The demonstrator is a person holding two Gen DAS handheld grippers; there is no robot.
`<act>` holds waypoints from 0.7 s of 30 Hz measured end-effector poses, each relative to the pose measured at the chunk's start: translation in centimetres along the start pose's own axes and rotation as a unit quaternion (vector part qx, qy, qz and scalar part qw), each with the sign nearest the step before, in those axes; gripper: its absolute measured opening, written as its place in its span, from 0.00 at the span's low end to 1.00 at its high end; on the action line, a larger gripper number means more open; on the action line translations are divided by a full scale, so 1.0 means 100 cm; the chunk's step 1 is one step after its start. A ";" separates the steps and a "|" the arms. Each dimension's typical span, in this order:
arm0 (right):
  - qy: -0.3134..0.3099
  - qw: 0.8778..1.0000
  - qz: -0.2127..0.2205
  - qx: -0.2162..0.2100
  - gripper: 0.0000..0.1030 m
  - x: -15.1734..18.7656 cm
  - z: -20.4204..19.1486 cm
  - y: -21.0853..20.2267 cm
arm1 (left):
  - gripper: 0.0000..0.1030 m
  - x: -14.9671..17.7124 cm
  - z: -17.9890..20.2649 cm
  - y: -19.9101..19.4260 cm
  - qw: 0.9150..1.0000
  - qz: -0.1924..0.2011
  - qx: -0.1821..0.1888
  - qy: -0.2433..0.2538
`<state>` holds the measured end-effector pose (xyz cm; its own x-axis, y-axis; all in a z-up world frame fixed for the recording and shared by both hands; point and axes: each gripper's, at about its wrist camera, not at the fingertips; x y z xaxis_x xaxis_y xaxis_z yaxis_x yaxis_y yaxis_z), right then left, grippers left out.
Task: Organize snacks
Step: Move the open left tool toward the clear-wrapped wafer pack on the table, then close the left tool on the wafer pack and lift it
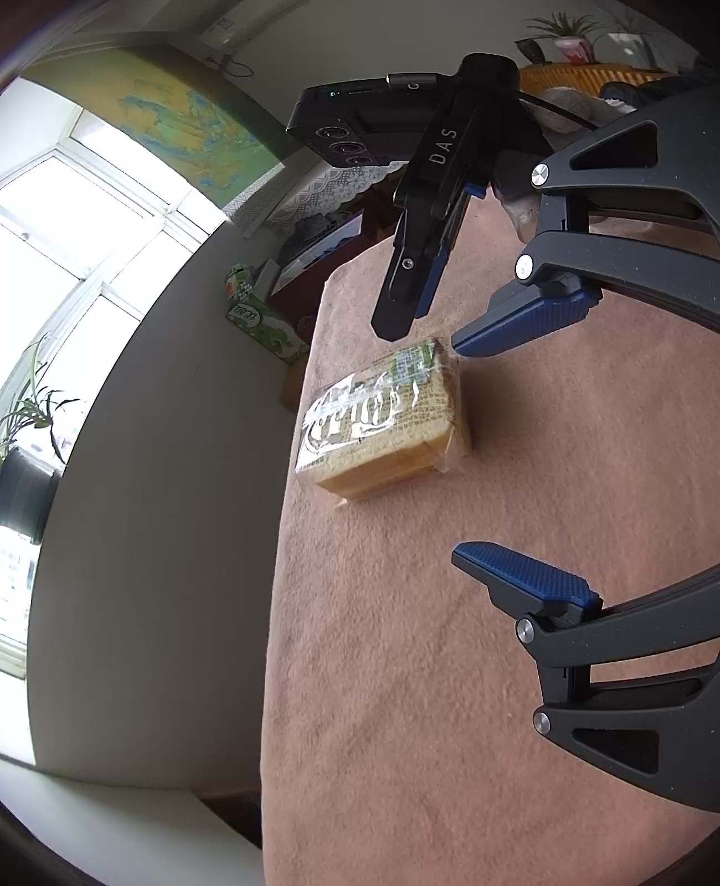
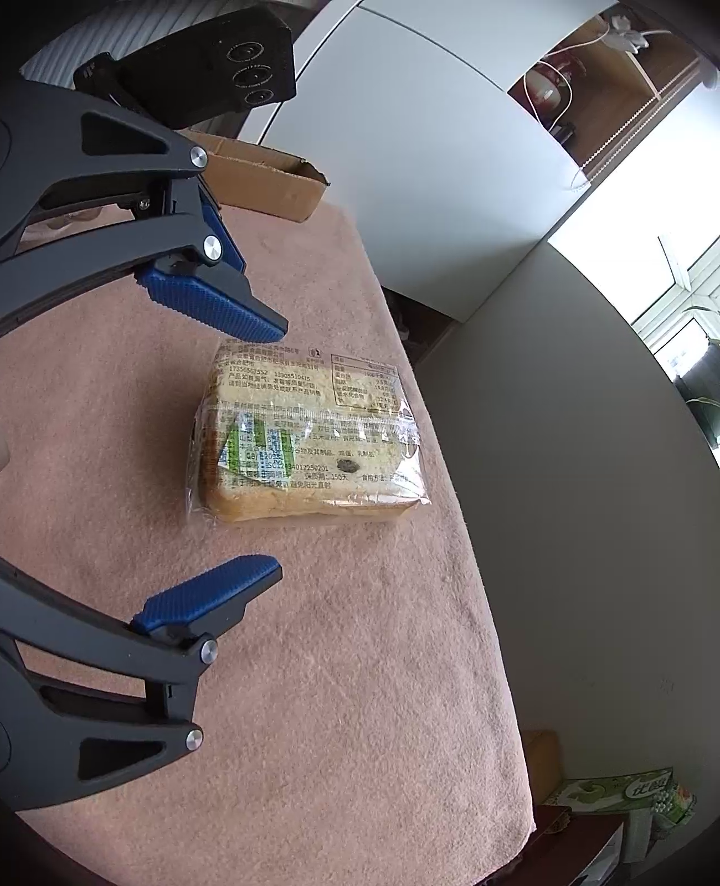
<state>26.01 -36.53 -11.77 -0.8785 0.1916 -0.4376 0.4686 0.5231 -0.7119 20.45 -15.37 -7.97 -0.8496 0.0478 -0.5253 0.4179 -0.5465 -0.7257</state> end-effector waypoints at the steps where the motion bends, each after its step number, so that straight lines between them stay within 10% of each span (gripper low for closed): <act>1: 0.003 1.000 -0.002 -0.004 0.74 -0.002 0.002 0.002 | 0.67 -0.003 0.001 0.005 1.000 -0.003 0.004 -0.001; 21: 0.011 0.999 -0.029 -0.017 0.49 -0.006 0.007 0.027 | 0.40 -0.021 0.008 0.047 0.999 -0.041 0.027 0.012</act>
Point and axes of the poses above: each gripper's, at about its wrist camera, not at the fingertips, and y roughly the way its jaws point, z to its right, x to its underside, and after that the axes turned 6 degrees about -z, right-handed
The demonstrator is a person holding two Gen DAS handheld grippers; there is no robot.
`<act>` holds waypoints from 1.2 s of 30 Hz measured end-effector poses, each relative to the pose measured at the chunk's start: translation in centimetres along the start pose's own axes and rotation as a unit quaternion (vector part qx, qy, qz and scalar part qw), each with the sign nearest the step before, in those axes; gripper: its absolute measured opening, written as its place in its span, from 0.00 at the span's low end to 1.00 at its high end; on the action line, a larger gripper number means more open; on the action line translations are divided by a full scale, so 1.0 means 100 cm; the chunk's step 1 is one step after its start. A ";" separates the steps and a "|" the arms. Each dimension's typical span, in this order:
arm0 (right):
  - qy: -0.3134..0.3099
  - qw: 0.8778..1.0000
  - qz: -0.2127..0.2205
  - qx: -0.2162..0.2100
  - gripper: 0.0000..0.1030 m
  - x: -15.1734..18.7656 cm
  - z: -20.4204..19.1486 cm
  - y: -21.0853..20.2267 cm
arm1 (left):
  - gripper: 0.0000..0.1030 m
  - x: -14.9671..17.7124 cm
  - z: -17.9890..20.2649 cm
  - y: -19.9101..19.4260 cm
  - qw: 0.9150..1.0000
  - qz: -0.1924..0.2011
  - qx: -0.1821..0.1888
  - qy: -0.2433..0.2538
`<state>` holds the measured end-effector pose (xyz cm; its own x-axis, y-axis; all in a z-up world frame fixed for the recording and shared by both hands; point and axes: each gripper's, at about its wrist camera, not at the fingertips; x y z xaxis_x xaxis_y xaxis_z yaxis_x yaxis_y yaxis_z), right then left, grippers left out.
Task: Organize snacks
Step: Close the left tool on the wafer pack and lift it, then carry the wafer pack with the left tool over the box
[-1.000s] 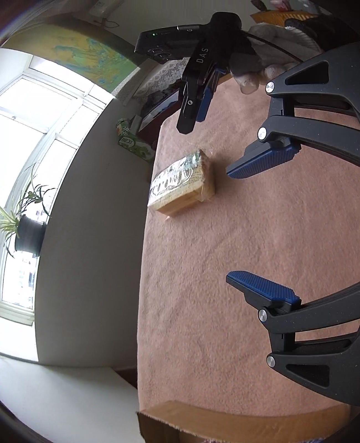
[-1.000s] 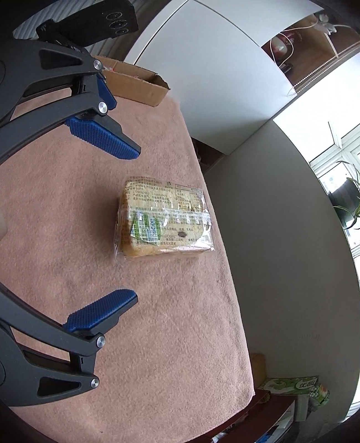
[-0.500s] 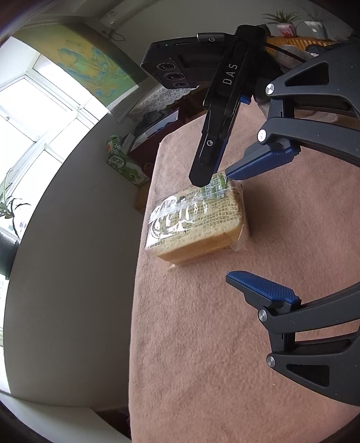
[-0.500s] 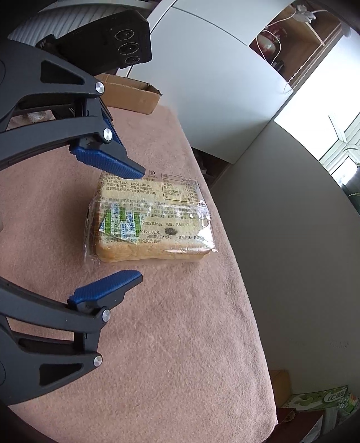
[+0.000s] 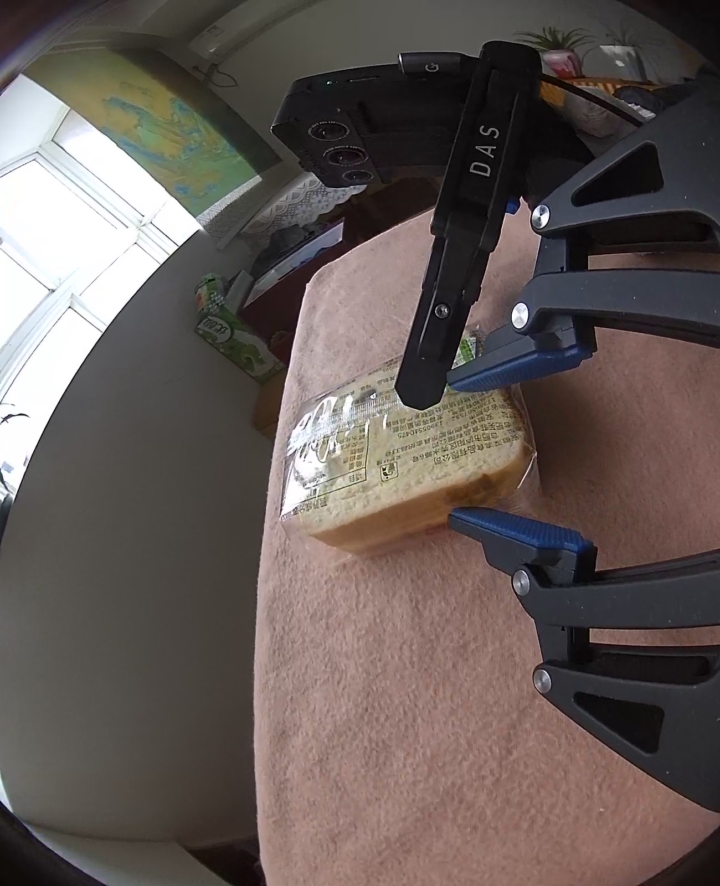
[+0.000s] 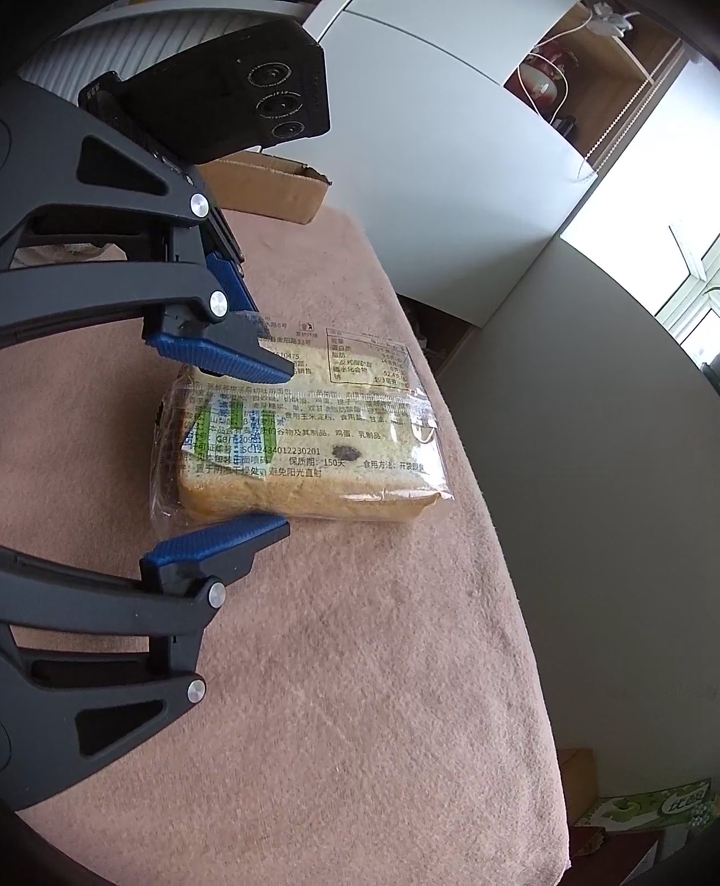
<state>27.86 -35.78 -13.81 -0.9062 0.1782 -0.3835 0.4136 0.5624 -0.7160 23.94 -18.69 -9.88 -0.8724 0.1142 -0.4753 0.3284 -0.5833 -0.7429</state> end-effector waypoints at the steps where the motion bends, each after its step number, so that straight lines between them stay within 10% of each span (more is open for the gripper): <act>1: 0.000 1.000 0.000 0.000 0.49 0.001 0.000 -0.001 | 0.39 0.000 0.000 0.000 1.000 0.000 -0.001 0.001; 36: -0.114 0.993 -0.009 -0.023 0.47 0.083 -0.170 -0.018 | 0.36 0.075 -0.010 -0.119 0.996 0.080 -0.041 -0.003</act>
Point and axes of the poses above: each gripper's, at about its wrist camera, not at the fingertips, and y roughly the way its jaws point, z to its right, x to its underside, and after that the axes turned 6 degrees about -z, right-handed
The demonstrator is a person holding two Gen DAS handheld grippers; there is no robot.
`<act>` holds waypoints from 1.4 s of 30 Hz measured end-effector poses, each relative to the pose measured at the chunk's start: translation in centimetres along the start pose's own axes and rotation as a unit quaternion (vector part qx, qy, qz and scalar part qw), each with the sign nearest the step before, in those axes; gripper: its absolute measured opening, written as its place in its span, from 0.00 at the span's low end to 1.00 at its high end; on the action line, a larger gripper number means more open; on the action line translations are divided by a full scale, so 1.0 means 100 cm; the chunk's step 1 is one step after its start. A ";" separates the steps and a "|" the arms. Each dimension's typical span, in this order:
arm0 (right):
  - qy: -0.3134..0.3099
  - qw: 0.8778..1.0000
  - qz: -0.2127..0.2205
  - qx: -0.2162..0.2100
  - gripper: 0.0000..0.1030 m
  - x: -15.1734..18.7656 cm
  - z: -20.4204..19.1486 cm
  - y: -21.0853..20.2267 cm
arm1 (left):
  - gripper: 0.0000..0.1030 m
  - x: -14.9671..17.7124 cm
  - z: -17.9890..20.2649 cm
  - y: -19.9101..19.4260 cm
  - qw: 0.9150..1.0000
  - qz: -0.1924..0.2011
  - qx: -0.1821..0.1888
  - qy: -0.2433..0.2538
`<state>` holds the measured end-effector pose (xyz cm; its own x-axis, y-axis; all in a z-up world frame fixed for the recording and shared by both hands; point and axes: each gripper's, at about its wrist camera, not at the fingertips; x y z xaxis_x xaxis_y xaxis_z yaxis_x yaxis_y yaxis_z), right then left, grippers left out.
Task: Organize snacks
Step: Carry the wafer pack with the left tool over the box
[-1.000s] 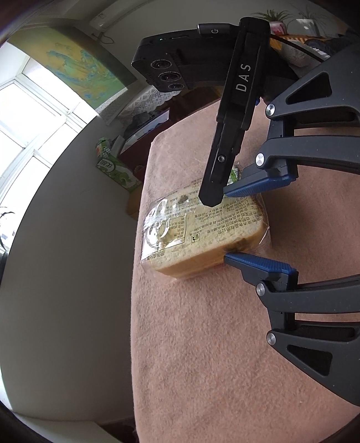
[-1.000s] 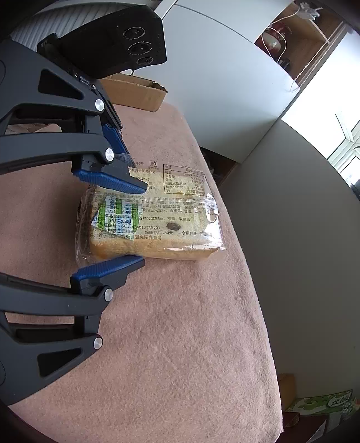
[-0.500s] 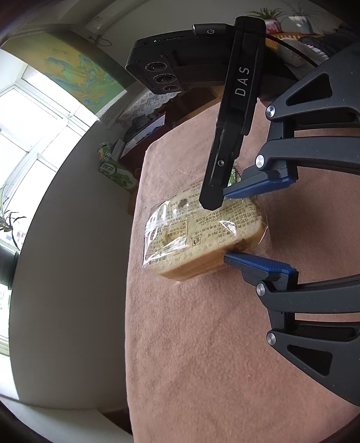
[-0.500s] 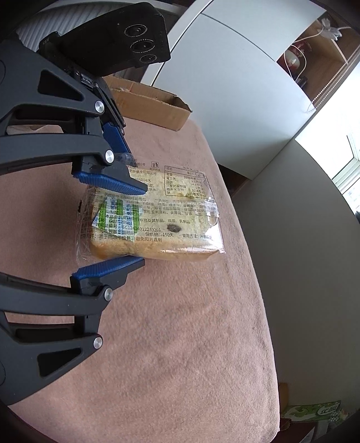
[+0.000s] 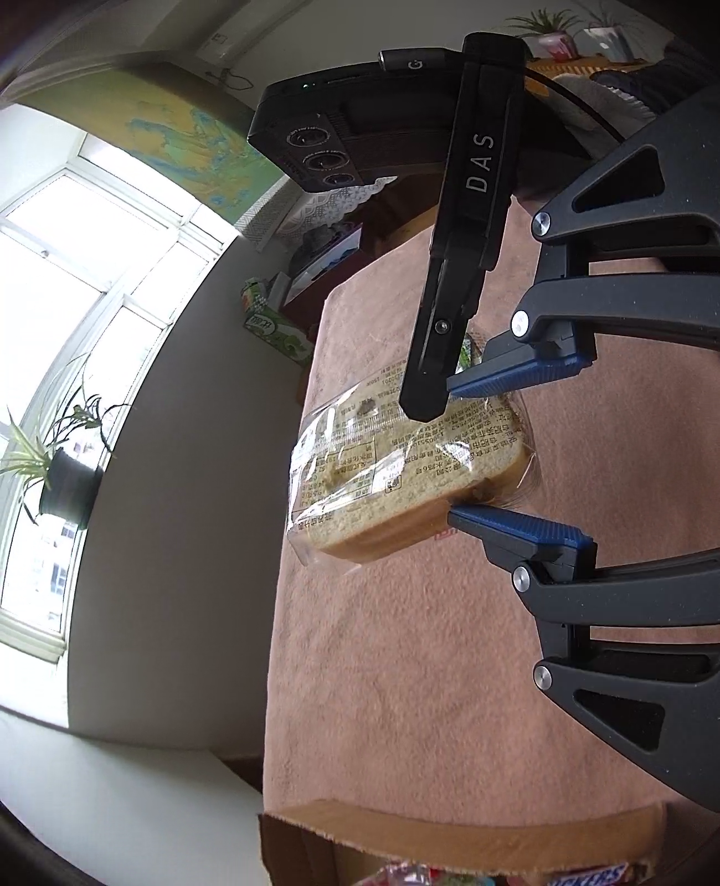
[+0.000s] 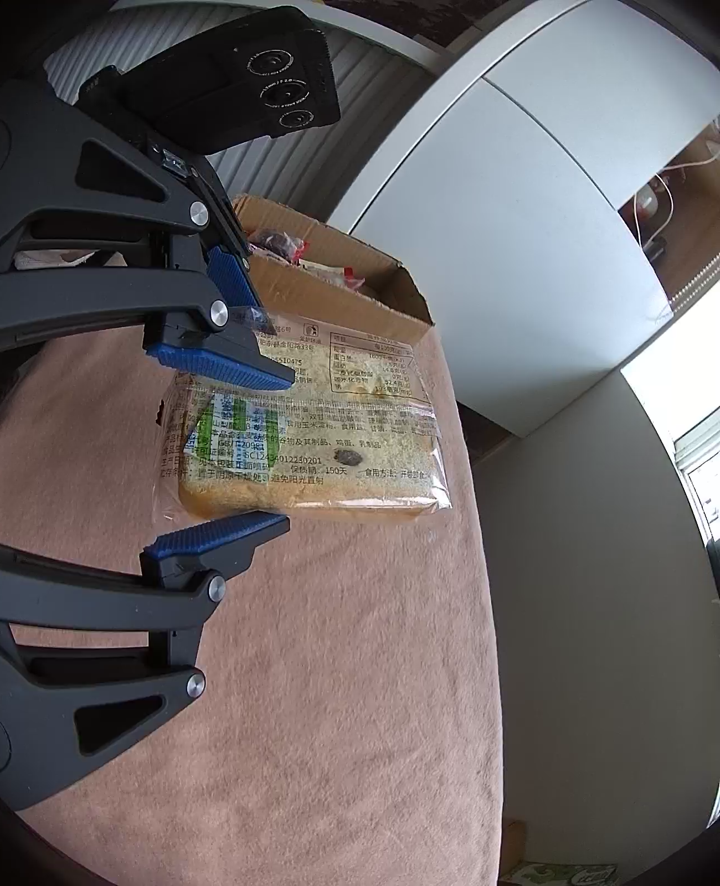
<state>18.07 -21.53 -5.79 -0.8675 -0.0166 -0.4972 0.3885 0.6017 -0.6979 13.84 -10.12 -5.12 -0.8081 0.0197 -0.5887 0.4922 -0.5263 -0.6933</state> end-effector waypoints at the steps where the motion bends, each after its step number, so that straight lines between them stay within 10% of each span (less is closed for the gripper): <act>1: -0.006 1.000 -0.001 -0.003 0.47 -0.001 -0.008 0.002 | 0.36 0.002 -0.004 -0.006 1.000 0.005 -0.001 -0.004; 21: -0.112 0.991 -0.048 -0.047 0.47 -0.023 -0.146 0.092 | 0.36 0.025 -0.103 -0.113 0.992 0.090 -0.065 -0.066; 42: -0.136 0.985 -0.091 -0.050 0.47 -0.063 -0.180 0.165 | 0.36 0.017 -0.181 -0.128 0.981 0.100 -0.120 -0.114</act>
Point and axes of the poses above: each gripper's, at about its wrist camera, not at the fingertips, and y roughly the way its jaws point, z to its right, x to its underside, and after that the axes turned 6 degrees about -z, right-handed
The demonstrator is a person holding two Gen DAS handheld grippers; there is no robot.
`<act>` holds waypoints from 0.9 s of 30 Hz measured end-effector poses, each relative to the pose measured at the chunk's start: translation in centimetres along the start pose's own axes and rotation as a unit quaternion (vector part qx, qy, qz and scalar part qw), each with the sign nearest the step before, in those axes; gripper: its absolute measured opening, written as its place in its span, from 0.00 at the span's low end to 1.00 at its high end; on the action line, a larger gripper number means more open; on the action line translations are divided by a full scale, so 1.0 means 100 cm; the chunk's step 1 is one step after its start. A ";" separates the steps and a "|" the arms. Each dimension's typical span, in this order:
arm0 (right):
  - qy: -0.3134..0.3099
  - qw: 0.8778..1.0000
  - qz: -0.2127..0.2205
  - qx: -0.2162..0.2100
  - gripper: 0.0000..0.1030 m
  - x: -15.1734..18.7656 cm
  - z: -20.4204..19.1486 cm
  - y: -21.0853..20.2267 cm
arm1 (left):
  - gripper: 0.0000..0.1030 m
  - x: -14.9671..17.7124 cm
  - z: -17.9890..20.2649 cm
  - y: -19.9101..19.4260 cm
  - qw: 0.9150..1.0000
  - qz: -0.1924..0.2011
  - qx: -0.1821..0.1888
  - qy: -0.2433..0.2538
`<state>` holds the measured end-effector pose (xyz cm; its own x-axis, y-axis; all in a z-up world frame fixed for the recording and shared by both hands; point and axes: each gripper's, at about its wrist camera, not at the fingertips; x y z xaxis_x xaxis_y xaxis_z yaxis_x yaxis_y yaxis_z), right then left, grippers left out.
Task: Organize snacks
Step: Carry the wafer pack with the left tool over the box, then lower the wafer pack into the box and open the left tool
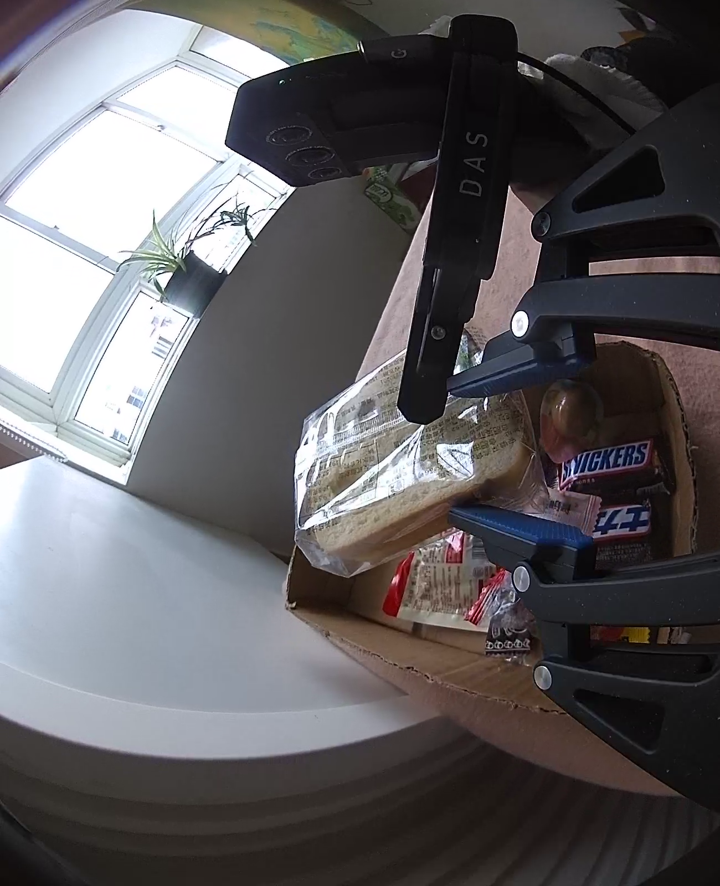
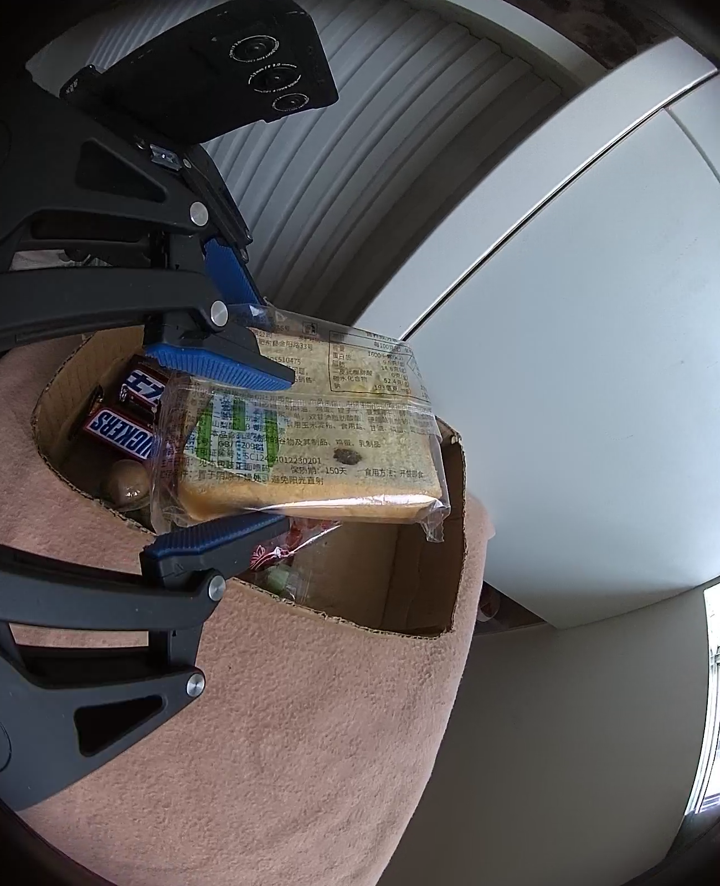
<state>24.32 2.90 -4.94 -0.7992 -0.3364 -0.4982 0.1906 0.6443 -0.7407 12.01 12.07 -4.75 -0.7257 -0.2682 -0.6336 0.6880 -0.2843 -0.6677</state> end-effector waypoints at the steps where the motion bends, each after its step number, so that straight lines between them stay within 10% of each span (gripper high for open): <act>1: 0.001 1.000 -0.002 0.000 0.47 -0.002 0.001 0.001 | 0.36 -0.001 0.000 0.001 1.000 0.000 -0.002 0.000; 27: -0.007 0.999 0.021 0.027 0.52 0.014 0.004 -0.034 | 0.39 0.011 0.006 -0.016 0.997 0.012 -0.078 0.012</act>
<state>22.75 -0.02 -3.32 -0.7825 -0.3193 -0.5346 0.2540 0.6202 -0.7422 10.13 11.68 -4.10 -0.7107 -0.2501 -0.6576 0.6977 -0.1309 -0.7043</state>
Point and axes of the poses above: each gripper's, at about its wrist camera, not at the fingertips, and y roughly the way its jaws point, z to its right, x to its underside, and after that the axes turned 6 degrees about -z, right-handed
